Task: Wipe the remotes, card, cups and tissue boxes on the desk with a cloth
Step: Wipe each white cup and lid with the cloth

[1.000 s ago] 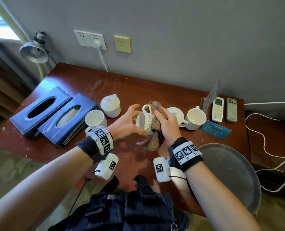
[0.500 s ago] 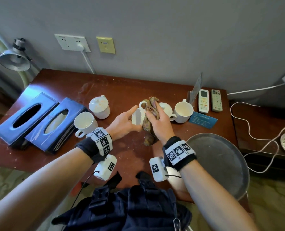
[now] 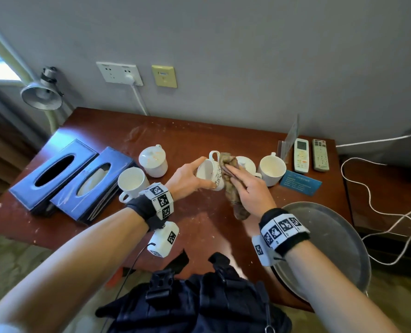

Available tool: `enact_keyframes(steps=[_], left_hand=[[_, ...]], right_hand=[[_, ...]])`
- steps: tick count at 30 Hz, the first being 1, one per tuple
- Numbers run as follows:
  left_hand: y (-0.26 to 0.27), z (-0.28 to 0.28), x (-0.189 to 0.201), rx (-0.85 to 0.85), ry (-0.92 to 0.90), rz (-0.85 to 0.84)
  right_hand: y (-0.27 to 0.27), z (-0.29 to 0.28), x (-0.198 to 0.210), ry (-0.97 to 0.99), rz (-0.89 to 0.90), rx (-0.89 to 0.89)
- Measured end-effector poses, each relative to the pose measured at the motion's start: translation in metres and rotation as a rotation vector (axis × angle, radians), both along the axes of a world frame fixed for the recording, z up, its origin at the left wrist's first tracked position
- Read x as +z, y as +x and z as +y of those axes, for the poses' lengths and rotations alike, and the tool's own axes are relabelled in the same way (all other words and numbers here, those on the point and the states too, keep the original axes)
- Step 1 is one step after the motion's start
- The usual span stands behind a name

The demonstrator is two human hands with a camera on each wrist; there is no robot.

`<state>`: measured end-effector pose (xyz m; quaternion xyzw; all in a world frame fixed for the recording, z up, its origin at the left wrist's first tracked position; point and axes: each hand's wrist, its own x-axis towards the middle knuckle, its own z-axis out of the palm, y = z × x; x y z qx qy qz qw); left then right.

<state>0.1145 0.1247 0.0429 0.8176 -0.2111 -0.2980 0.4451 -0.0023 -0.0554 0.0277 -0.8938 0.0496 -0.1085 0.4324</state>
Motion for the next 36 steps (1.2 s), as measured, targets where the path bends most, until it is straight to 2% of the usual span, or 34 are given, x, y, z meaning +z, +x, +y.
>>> enact_keyframes(steps=[3,8,11,15,19,22,28,32,36], left_hand=[[-0.001,-0.001,-0.002,0.027,-0.07,0.056],[0.001,-0.005,0.004,0.054,-0.171,0.222],[0.006,-0.002,0.006,0.076,-0.192,0.261],[0.004,-0.003,0.005,0.018,-0.143,0.19],[0.002,-0.006,0.007,0.018,-0.137,0.115],[0.004,-0.005,0.003,0.042,-0.107,0.084],[0.005,-0.008,0.005,0.009,-0.065,0.032],[0.004,-0.006,0.006,0.002,-0.046,0.032],[0.0,-0.009,0.01,-0.016,-0.044,0.025]], right_hand=[[-0.002,-0.004,-0.002,0.203,0.089,-0.077],[0.002,0.008,0.0,0.384,0.007,-0.119],[0.001,0.011,0.003,0.321,-0.033,-0.094],[0.004,0.013,0.011,0.078,-0.09,-0.002],[0.013,0.012,0.014,-0.049,-0.063,0.005],[0.011,0.003,0.011,-0.06,0.0,-0.029],[0.01,0.015,0.015,-0.043,-0.03,0.039],[0.006,0.001,0.01,-0.071,0.052,-0.012],[0.009,0.011,0.009,-0.049,-0.016,0.033]])
